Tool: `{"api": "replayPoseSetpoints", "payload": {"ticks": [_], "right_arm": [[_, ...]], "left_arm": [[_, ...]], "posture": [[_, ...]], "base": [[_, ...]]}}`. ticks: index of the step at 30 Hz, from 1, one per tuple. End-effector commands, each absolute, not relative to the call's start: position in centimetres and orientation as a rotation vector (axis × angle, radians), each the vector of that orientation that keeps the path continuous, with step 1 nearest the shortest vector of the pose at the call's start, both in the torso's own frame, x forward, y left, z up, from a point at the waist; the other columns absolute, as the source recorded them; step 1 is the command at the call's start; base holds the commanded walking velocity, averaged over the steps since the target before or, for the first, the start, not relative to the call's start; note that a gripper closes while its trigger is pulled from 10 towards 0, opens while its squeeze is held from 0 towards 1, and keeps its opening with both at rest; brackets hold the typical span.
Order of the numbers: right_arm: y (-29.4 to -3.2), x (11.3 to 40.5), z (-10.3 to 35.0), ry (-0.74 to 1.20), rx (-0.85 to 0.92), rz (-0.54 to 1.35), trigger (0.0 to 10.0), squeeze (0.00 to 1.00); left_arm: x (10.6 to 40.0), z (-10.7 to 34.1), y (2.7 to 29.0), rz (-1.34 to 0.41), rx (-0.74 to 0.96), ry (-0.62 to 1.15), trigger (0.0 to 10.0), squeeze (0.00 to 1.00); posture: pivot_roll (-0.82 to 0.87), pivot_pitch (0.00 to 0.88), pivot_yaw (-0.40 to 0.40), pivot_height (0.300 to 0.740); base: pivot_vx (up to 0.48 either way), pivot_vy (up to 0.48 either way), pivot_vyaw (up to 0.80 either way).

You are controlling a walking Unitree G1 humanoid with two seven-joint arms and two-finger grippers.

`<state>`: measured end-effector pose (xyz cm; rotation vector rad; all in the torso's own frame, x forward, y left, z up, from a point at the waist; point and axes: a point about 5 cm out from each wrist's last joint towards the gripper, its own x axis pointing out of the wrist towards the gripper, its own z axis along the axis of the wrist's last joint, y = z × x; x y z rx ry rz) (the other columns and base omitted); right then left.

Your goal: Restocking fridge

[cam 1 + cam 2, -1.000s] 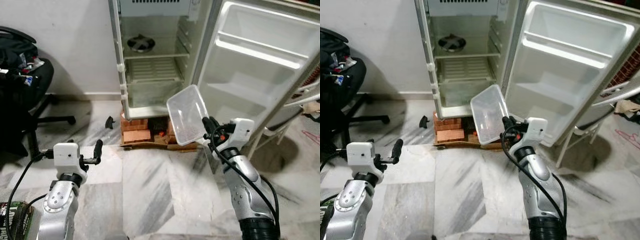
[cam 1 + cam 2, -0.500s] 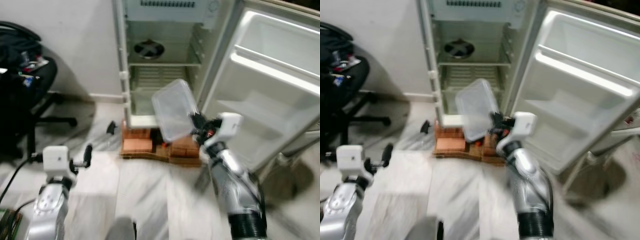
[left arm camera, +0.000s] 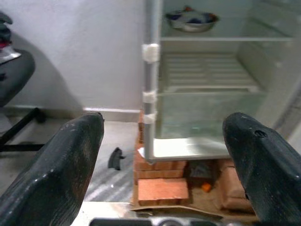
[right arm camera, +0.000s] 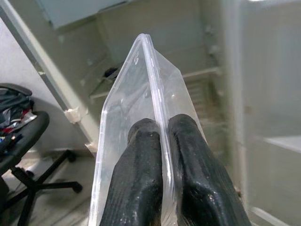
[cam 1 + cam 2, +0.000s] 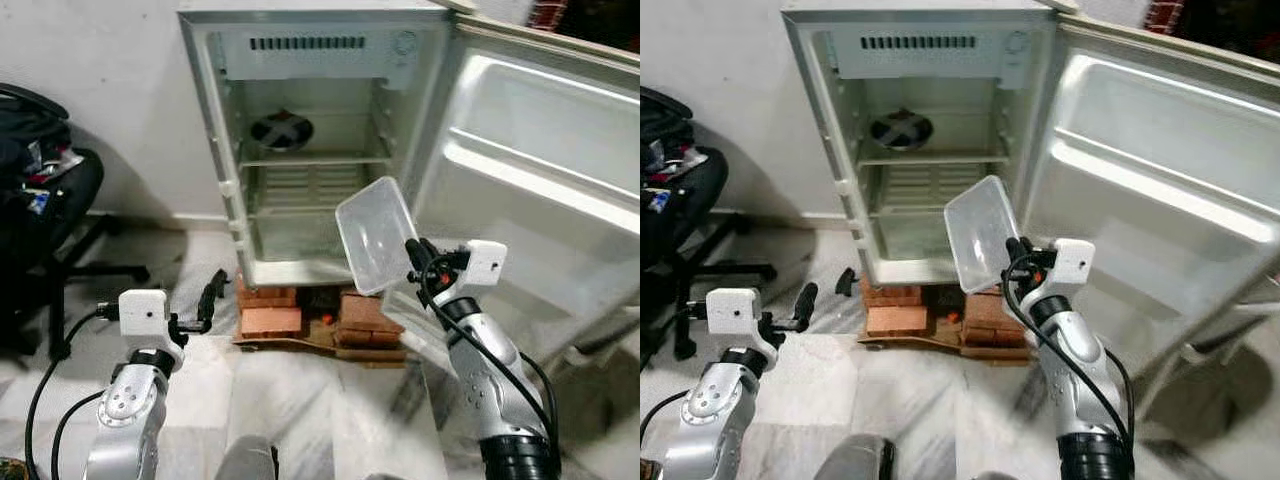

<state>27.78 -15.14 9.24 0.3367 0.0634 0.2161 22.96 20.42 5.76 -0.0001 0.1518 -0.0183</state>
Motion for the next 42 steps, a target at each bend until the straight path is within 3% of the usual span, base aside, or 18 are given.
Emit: {"api": "replayPoseSetpoints", "payload": {"ticks": [1, 9, 23, 42], "right_arm": [[-14.43, 28.1, 9.81, 0.043, 0.335, 0.244, 10.0, 0.0], [-14.48, 28.23, 9.92, 0.037, 0.329, 0.24, 10.0, 0.0], [-14.53, 28.27, 9.72, 0.04, 0.332, 0.216, 10.0, 0.0], [-14.43, 28.25, 9.58, 0.041, 0.333, 0.219, 10.0, 0.0]], "left_arm": [[23.03, 5.92, 21.03, 0.002, 0.013, 0.153, 10.0, 0.0], [23.11, 6.09, 21.13, -0.002, 0.028, 0.146, 10.0, 0.0], [23.12, 6.28, 21.26, -0.011, 0.025, 0.137, 10.0, 0.0], [23.06, 6.13, 20.97, -0.023, 0.015, 0.139, 10.0, 0.0]], "posture": [[0.1, 0.08, -0.046, 0.74], [0.11, 0.085, -0.04, 0.74], [0.11, 0.083, -0.04, 0.74], [0.1, 0.081, -0.04, 0.74]], "base": [[0.36, 0.315, 0.0], [0.296, 0.377, 0.0], [0.041, 0.0, 0.0], [0.264, 0.0, 0.0]]}}
